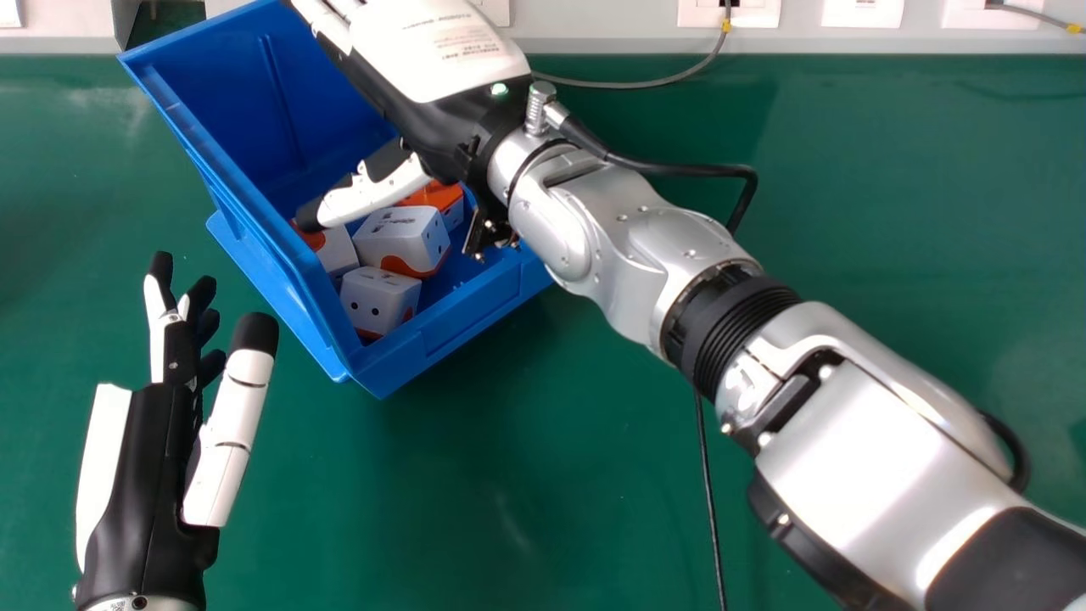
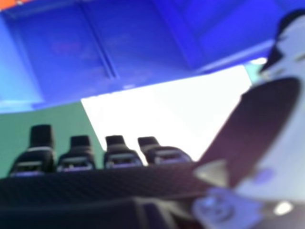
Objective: Pick all objects and put in blue box
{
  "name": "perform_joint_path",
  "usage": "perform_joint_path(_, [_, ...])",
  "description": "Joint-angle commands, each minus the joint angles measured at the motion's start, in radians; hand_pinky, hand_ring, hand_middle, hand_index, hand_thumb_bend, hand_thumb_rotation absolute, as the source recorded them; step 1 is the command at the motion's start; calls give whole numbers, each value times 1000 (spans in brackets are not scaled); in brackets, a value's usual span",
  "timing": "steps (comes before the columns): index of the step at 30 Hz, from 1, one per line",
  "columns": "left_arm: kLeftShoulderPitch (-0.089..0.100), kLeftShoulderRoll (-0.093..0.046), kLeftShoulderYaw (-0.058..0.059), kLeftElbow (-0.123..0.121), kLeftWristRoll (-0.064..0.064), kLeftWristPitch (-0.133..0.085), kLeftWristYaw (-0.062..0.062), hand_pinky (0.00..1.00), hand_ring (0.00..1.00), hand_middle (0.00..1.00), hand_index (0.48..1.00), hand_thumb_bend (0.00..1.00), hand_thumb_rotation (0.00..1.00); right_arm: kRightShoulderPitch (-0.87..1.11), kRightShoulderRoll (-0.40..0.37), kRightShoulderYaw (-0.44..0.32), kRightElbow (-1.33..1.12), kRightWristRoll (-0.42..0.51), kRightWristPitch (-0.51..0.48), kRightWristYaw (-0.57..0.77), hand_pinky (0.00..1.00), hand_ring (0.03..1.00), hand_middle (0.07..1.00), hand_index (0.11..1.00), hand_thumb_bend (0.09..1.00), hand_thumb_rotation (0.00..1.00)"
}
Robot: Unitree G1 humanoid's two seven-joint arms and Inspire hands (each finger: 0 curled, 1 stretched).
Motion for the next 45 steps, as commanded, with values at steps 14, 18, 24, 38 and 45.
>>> perform_joint_path(14, [-4,42,48,11,-47,-17,-29,938,975,986,1000,603,1000,347,-173,-153,-633,138,-113,21,928,1000,1000,1000,407,366])
perform_joint_path(18, [-2,51,59,18,-45,-24,-33,938,975,986,1000,600,1000,536,-230,-193,-906,172,-122,74,938,1000,1000,1000,366,441])
perform_joint_path(24, [6,64,75,22,-39,-31,-40,939,975,986,1000,599,1000,788,-302,-262,-1156,226,-183,90,942,1000,1000,1000,336,521])
perform_joint_path(38, [8,68,119,-12,-74,26,-46,919,969,984,992,629,1000,1317,-275,-360,-1362,650,-162,259,988,1000,1000,1000,361,939])
perform_joint_path(45, [-23,66,128,42,-121,-17,-53,903,966,983,978,617,1000,1394,-220,-420,-1379,877,-31,357,999,1000,1000,1000,413,992])
